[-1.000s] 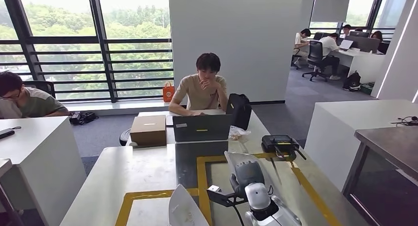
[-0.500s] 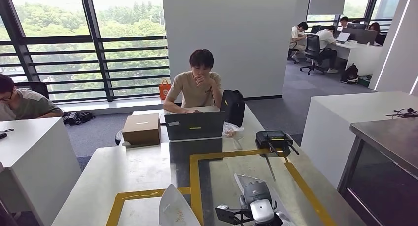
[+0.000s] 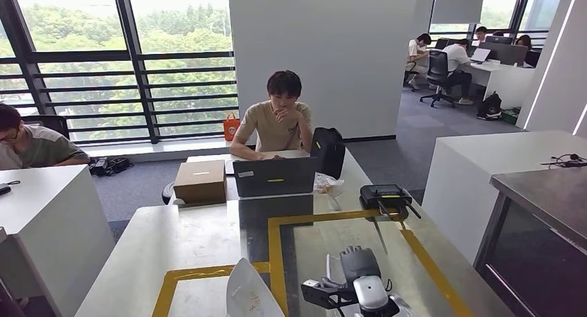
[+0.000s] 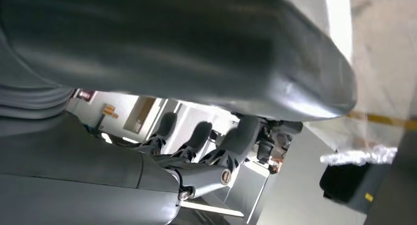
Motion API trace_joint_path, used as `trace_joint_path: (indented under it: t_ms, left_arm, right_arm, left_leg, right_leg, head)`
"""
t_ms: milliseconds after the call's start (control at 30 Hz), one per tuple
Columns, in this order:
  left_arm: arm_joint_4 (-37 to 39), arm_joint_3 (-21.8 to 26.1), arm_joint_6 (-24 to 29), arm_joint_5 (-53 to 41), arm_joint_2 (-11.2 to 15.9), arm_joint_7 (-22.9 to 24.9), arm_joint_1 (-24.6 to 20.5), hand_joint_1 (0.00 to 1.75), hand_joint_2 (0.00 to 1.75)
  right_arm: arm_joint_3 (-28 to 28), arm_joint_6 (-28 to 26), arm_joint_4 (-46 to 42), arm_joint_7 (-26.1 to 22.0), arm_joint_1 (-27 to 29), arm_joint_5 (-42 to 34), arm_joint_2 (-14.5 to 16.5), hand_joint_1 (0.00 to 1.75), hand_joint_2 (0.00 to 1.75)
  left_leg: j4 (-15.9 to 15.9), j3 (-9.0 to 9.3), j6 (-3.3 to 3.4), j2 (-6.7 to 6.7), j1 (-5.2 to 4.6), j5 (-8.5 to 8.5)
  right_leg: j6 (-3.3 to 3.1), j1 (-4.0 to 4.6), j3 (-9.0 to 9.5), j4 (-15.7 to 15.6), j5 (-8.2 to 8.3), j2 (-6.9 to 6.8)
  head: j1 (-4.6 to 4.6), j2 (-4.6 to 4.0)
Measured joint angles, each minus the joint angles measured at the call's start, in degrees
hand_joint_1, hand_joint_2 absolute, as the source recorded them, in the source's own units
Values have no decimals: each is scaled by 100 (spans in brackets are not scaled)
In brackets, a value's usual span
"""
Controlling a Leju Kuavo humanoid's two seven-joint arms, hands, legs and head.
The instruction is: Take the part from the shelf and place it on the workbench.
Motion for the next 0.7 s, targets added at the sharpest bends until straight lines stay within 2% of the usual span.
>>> trace_joint_path:
  t_ms: [67, 100, 133, 167, 233, 267, 300, 333, 367, 400, 433, 467, 500, 600, 633, 700]
  left_arm:
    - [2, 13, 2, 57, 5, 63, 5, 0, 0]
    - [3, 25, 4, 86, 6, 86, 10, 0, 0]
    - [4, 39, 6, 114, 7, 96, 17, 0, 0]
    - [5, 54, 8, 138, 4, 92, 24, 0, 0]
    - [5, 85, 11, 169, 5, 80, 39, 0, 0]
    - [5, 98, 13, 175, 7, 76, 48, 0, 0]
    - [5, 109, 16, 177, 9, 75, 58, 0, 0]
    - [4, 120, 21, 179, 11, 76, 65, 0, 0]
    - [4, 129, 33, 183, 11, 82, 71, 0, 0]
    - [1, 141, 49, 188, 25, 92, 73, 0, 0]
    - [-2, 157, 62, 193, 32, 104, 70, 0, 0]
    - [-5, 173, 74, 197, 39, 116, 67, 0, 0]
    - [-5, 186, 80, 198, 43, 124, 65, 0, 0]
    - [4, 213, 79, 197, 24, 121, 78, 0, 0]
    - [4, 222, 79, 195, 24, 113, 82, 0, 0]
    - [5, 237, 79, 178, 25, 99, 69, 0, 0]
  right_arm:
    - [-120, -315, -45, -141, -149, -233, 15, 0, 0]
    - [-198, -482, -80, -224, -253, -380, 25, 0, 0]
    - [-295, -633, -121, -308, -378, -546, 38, 0, 0]
    - [-408, -748, -161, -388, -518, -703, 51, 0, 0]
    - [-643, -847, -219, -495, -761, -912, 76, 0, 0]
    - [-746, -859, -236, -523, -831, -963, 82, 0, 0]
    - [-840, -899, -252, -565, -868, -1021, 85, 0, 0]
    - [-924, -975, -274, -628, -887, -1098, 87, 0, 0]
    - [-1022, -1112, -317, -726, -912, -1215, 89, 0, 0]
    - [-1128, -1274, -376, -839, -951, -1358, 92, 0, 0]
    - [-1237, -1397, -450, -953, -1010, -1512, 102, 0, 0]
    - [-1355, -1461, -542, -1053, -1077, -1685, 109, 0, 0]
    - [-1471, -1435, -643, -1125, -1143, -1853, 116, 0, 0]
    - [-1796, -1025, -1016, -1371, -1276, -2500, 133, 0, 0]
    - [-1894, -761, -1153, -1461, -1304, -2824, 142, 0, 0]
    - [-2098, -64, -1467, -1563, -1337, -3591, 149, 0, 0]
  left_leg:
    - [-59, 40, 66, 6, 6, 55]
    - [-129, 73, 104, 18, 19, 107]
    - [-205, 108, 137, 36, 40, 166]
    - [-263, 123, 147, 60, 67, 206]
    - [-268, 101, 151, 87, 89, 227]
    - [-253, 90, 138, 91, 111, 226]
    - [-230, 75, 113, 89, 143, 222]
    - [-194, 53, 75, 86, 184, 216]
    - [-133, 14, 20, 82, 230, 199]
    - [-52, -42, -48, 79, 262, 175]
    - [35, -111, -121, 74, 279, 149]
    - [121, -168, -191, 66, 277, 124]
    - [179, -215, -249, 53, 265, 115]
    - [249, -302, -359, 28, 282, 105]
    - [346, -355, -368, 35, 290, -2]
    - [864, -539, -344, 46, 270, -456]
  right_leg:
    - [43, -7, 24, -37, 22, 3]
    - [73, -7, 21, -16, -14, 4]
    - [100, -3, -24, 106, -119, 5]
    - [126, -13, -122, 355, -295, 4]
    - [204, -74, -413, 1117, -691, 1]
    - [248, -115, -517, 1422, -797, -2]
    - [298, -160, -534, 1537, -796, -6]
    - [351, -208, -449, 1426, -697, -13]
    - [416, -265, -256, 1095, -531, -29]
    - [487, -309, -59, 724, -435, -40]
    - [513, -330, 71, 474, -342, -24]
    - [501, -344, 139, 330, -322, -5]
    - [445, -338, 112, 351, -363, 24]
    - [223, -336, 1, 422, -350, 47]
    - [169, -331, -33, 412, -316, 43]
    - [88, -307, -112, 394, -234, 38]
  head:
    - [-1, 0]
    - [2, 0]
    - [5, 0]
    - [8, 0]
    - [11, 0]
    - [11, 0]
    - [11, 0]
    - [11, 0]
    - [11, 0]
    - [11, 0]
    - [13, 0]
    - [13, 0]
    - [10, 0]
    - [12, 0]
    - [11, 0]
    - [-2, 0]
